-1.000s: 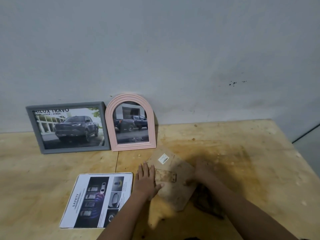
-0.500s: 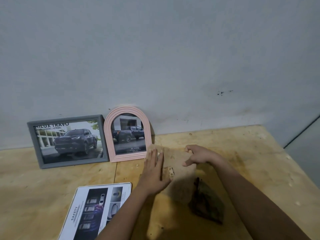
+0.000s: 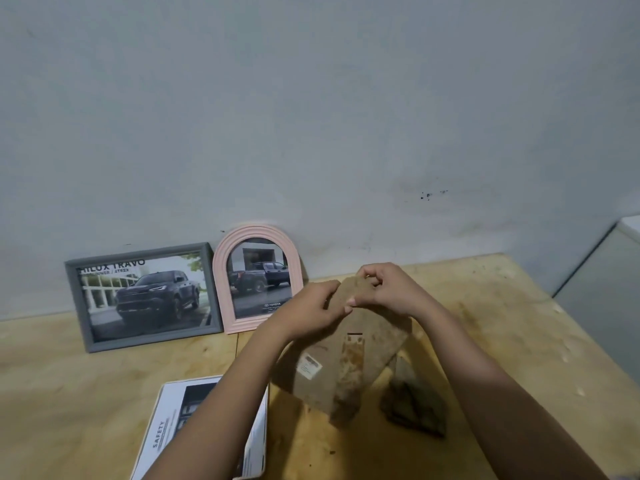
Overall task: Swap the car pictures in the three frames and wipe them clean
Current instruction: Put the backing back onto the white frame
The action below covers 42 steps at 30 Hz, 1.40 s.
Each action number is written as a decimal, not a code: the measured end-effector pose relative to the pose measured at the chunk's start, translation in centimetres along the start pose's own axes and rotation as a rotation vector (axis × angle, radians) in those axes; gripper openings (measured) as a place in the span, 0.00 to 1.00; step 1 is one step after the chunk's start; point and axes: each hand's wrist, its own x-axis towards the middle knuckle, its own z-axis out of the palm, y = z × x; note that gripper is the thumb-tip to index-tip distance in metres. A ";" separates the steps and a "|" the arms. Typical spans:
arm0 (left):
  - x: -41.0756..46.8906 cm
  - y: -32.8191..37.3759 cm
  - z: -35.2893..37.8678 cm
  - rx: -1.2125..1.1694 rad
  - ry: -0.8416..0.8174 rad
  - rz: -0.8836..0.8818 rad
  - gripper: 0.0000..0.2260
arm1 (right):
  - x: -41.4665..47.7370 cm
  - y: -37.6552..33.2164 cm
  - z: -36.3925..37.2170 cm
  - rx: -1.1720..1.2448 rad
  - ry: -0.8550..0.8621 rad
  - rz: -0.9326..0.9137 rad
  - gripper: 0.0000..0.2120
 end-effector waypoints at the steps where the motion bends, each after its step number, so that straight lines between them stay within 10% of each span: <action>1: -0.5 -0.2 -0.4 -0.070 0.016 -0.006 0.13 | 0.1 -0.4 0.6 0.001 0.049 -0.017 0.10; 9: -7.1 -4.0 -2.5 -0.514 0.410 -0.187 0.13 | -0.2 0.1 6.8 -0.380 0.443 0.168 0.38; 15: -13.7 -9.3 -4.8 -1.051 0.792 -0.367 0.10 | -0.9 -0.7 14.7 0.331 0.305 0.512 0.28; 21: -20.1 -13.0 -3.7 -1.541 0.954 -0.527 0.16 | -0.7 -3.5 22.9 0.921 0.143 0.471 0.12; 32: -29.6 -19.6 0.0 -1.289 0.633 -0.887 0.07 | -3.5 -0.1 30.5 0.330 0.368 0.694 0.13; 42: -30.5 -22.2 3.3 -0.455 0.400 -0.853 0.09 | -5.6 0.1 32.8 0.056 0.461 0.637 0.25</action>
